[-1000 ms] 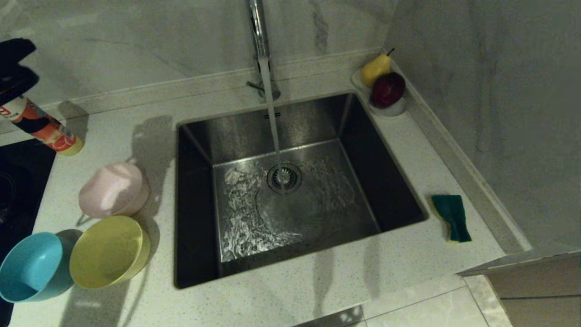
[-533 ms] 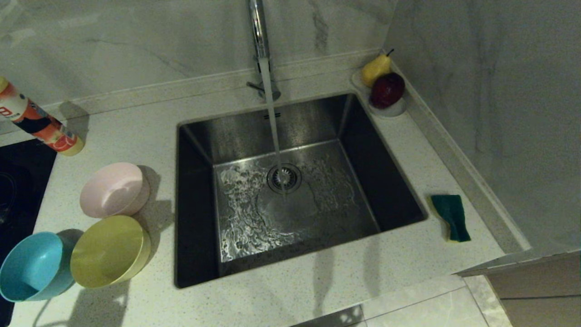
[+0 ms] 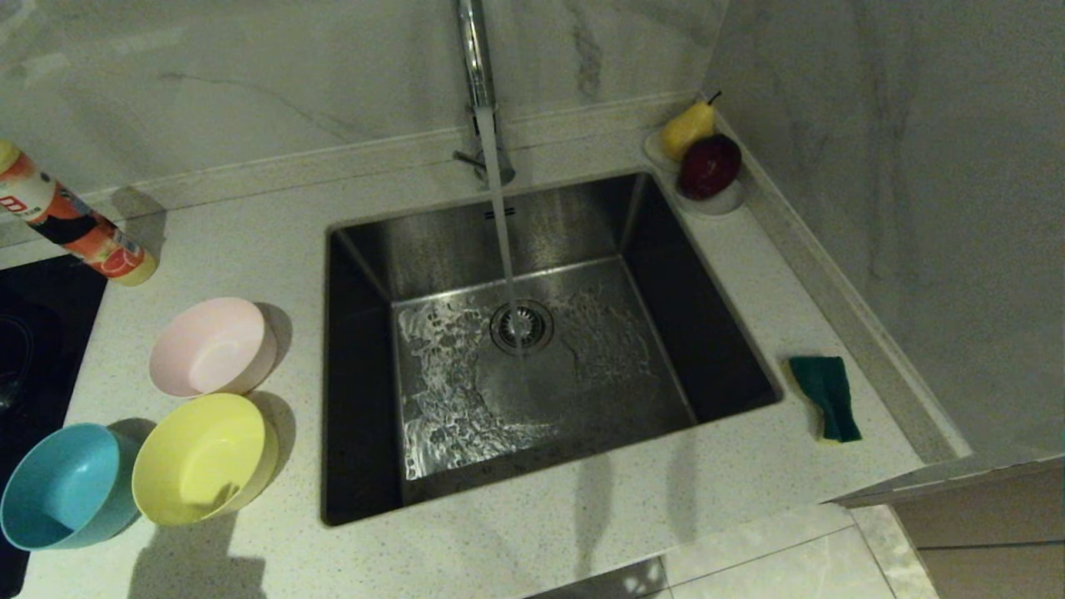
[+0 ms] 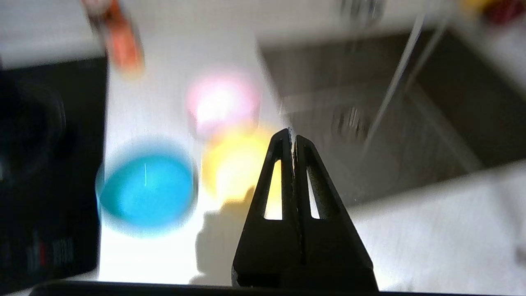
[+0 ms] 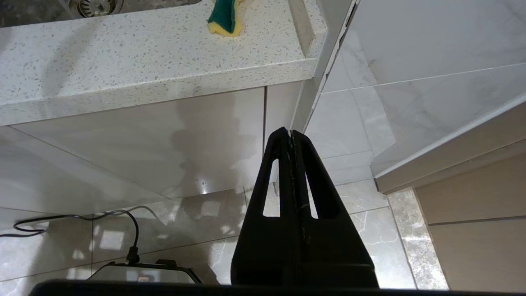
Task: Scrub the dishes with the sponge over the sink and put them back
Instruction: Pick up a bowl and the sponge
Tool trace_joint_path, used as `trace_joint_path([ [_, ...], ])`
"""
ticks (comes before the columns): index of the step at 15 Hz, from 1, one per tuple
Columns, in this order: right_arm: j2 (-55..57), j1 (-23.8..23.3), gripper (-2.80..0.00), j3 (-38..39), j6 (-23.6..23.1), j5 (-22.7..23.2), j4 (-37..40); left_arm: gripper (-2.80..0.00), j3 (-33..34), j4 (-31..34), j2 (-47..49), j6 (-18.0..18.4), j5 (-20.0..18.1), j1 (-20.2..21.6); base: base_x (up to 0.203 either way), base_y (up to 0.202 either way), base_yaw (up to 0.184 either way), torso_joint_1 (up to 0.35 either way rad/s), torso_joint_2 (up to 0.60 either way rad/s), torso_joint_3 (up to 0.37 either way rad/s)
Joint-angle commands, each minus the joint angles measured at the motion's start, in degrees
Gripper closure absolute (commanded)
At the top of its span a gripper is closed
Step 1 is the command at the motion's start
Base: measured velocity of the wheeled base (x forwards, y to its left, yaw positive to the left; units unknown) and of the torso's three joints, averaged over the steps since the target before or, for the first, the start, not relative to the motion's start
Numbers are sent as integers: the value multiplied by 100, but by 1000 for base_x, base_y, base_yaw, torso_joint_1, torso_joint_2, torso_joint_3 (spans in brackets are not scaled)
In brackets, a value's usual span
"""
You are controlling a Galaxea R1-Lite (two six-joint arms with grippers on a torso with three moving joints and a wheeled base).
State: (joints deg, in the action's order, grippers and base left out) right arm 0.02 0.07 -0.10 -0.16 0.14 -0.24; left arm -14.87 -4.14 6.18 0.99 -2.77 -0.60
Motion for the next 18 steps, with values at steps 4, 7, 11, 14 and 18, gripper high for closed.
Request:
trace_joint_path([
  [4,-2,1,0,1,-2,4,-2,0,1716,-494,-627,28,178,2,0,0,0,0,0,0],
  [7,-2,1,0,1,-2,4,-2,0,1716,-263,-627,-53,436,-2,0,0,0,0,0,0],
  [11,-2,1,0,1,-2,4,-2,0,1716,-218,-623,182,397,-2,0,0,0,0,0,0],
  [14,-2,1,0,1,-2,4,-2,0,1716,-253,-627,-71,402,-2,0,0,0,0,0,0],
  [18,-2,1,0,1,-2,4,-2,0,1716,-263,-627,-204,418,-2,0,0,0,0,0,0],
])
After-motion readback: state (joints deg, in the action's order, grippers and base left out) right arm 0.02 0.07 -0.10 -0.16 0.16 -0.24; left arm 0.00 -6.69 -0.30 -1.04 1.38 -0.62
